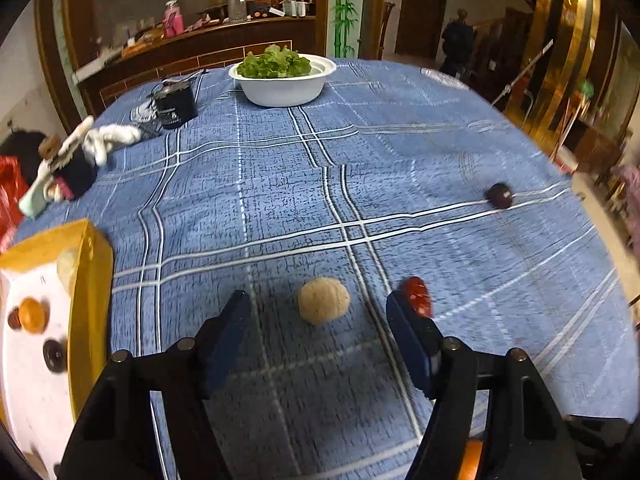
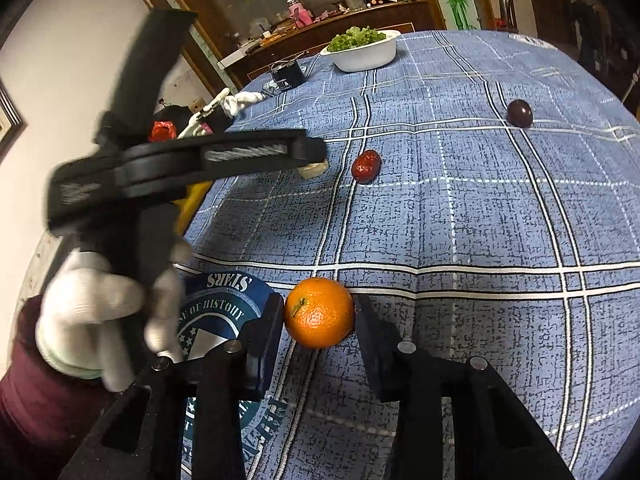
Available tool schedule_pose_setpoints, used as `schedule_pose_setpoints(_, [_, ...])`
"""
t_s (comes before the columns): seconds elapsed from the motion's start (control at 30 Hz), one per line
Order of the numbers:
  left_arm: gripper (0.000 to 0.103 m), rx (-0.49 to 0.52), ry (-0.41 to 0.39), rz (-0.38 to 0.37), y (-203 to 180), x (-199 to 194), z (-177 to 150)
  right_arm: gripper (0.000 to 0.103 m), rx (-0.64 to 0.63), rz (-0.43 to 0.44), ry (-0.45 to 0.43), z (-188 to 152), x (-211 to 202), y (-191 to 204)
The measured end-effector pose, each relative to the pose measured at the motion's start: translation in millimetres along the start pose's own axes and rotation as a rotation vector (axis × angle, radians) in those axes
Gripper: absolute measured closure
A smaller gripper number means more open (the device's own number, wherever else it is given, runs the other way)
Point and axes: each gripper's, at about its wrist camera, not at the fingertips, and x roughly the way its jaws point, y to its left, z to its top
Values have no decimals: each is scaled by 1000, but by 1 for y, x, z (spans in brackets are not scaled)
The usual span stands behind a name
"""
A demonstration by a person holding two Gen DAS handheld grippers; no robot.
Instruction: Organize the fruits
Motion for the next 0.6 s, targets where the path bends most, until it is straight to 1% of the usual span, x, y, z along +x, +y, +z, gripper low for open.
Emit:
schedule_pose_setpoints(0.1, [34,16,16,21,-3,11,0,63,17,18,0,0,-3,-4])
schedule_pose_setpoints(0.13, [41,21,22,22,-4,14,-1,63,19,20,0,-1,-3,-5])
schedule_pose_setpoints(0.17, [62,26,30,26,-5,19,0,63,20,21,-1,-1,-4,-5])
schedule_pose_setpoints(0.2, [66,32,36,21,-5,21,-1,63,20,21,-1,-1,-5,-6])
schedule_pose_setpoints(0.23, [74,39,32,32,-7,19,-1,63,19,20,-1,-1,-5,-6])
schedule_pose_setpoints(0.3, [75,43,36,37,-8,16,-2,63,20,19,-1,-1,-5,-5])
schedule_pose_setpoints(0.4, [75,21,25,10,-4,1,-6,64,17,13,-4,-1,-6,-4])
schedule_pose_setpoints(0.5, [74,-34,-15,-38,10,-30,-12,64,7,-10,-19,0,-11,1])
schedule_pose_setpoints(0.6, [74,-103,-61,-84,33,-66,-24,64,23,-1,-42,1,-23,6])
